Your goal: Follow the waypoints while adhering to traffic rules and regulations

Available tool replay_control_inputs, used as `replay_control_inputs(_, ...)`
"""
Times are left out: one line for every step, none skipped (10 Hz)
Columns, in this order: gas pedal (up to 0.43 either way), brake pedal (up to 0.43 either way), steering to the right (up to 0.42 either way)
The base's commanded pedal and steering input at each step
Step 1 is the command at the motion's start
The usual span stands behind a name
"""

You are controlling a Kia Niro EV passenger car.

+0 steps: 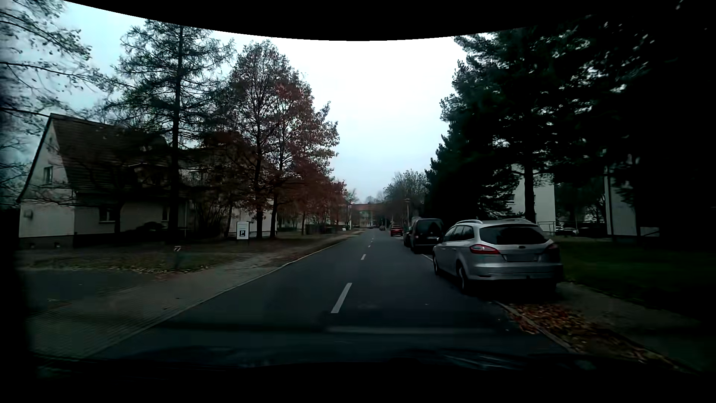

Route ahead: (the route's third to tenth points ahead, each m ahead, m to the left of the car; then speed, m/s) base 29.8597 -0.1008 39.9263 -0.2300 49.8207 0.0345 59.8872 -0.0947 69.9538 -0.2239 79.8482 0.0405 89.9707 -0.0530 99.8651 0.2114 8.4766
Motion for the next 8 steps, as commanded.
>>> replay_control_inputs(0.150, 0.000, -0.024)
replay_control_inputs(0.150, 0.000, -0.022)
replay_control_inputs(0.150, 0.000, -0.017)
replay_control_inputs(0.150, 0.000, -0.006)
replay_control_inputs(0.150, 0.000, 0.000)
replay_control_inputs(0.150, 0.000, 0.006)
replay_control_inputs(0.150, 0.000, 0.011)
replay_control_inputs(0.150, 0.000, 0.014)
